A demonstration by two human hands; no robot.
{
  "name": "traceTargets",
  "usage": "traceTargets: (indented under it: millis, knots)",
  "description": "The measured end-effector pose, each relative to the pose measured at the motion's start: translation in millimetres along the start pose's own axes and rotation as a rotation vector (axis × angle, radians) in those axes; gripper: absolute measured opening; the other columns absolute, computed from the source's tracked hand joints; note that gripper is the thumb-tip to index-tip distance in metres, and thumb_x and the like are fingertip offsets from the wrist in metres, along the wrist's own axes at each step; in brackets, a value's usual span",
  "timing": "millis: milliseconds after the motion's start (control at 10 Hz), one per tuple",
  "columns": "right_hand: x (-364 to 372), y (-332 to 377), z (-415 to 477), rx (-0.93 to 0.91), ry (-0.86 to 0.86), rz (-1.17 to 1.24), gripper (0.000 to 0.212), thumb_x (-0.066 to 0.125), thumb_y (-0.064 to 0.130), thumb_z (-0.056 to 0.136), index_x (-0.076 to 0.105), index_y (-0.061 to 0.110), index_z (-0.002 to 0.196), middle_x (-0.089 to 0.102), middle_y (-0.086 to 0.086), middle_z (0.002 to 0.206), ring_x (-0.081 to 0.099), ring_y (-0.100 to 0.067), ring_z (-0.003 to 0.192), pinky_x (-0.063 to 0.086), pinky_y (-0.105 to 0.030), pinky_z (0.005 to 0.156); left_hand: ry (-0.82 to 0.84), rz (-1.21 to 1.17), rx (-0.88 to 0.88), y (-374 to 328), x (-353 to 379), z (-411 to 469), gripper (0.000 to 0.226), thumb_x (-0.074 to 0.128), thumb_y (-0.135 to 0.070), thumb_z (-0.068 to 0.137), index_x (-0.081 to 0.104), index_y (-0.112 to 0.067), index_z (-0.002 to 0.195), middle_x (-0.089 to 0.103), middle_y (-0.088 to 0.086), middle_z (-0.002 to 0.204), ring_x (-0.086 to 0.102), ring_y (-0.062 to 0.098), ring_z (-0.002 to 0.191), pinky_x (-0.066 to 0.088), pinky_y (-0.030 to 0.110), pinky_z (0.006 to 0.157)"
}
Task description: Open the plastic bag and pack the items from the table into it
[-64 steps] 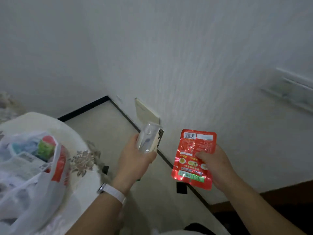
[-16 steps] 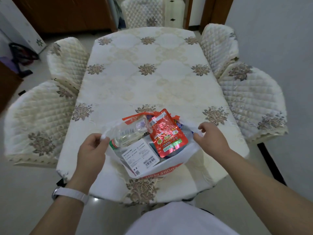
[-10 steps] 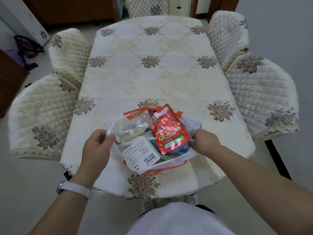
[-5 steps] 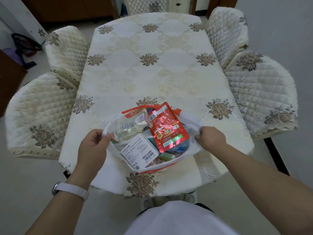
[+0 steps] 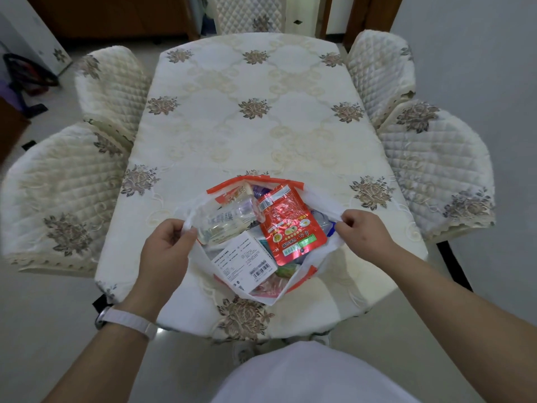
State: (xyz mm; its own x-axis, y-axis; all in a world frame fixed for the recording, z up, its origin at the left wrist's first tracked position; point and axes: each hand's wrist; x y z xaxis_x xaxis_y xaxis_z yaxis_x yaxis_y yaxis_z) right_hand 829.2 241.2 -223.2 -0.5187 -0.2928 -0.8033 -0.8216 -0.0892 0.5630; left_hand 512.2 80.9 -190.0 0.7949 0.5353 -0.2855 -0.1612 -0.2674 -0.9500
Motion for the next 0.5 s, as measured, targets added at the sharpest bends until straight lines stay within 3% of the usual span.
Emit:
traceTargets:
  millis: [300,400,500]
  knots:
    - [2,9,-3,0.016,0.0,-0.079,0.032,0.054,0.024,0.091,0.043,0.01,0.065,0.048,-0.004,0.061,0.044,-0.022,0.06,0.032,-0.032,0.053,0.027,-0.017,-0.003,3,-4,4,0.013,0.063,-0.014,0.095,0.064,-0.012,0.082,0.056,0.007,0.075,0.05,0.014,0.068,0.042,0.03,0.066]
    - [2,15,-12,0.008,-0.043,-0.12,0.021,0.056,0.026,0.09,0.056,0.012,0.074,0.059,-0.001,0.075,0.055,-0.023,0.072,0.044,-0.034,0.064,0.017,0.007,0.015,7,-13,5,0.006,0.067,-0.014,0.092,0.065,-0.016,0.086,0.063,0.001,0.08,0.055,0.01,0.069,0.045,0.029,0.07]
    - [6,25,-24,-0.027,-0.179,-0.132,0.016,0.057,0.031,0.09,0.06,0.017,0.082,0.06,0.002,0.088,0.056,-0.02,0.079,0.047,-0.035,0.068,0.014,0.096,0.094,10,-19,9,0.013,0.071,-0.013,0.088,0.064,-0.024,0.09,0.067,-0.004,0.088,0.061,0.009,0.08,0.046,0.027,0.081]
Point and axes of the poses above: each hand's wrist, its own z-axis towards the middle knuckle, its own x-axis out of the palm, y = z × x
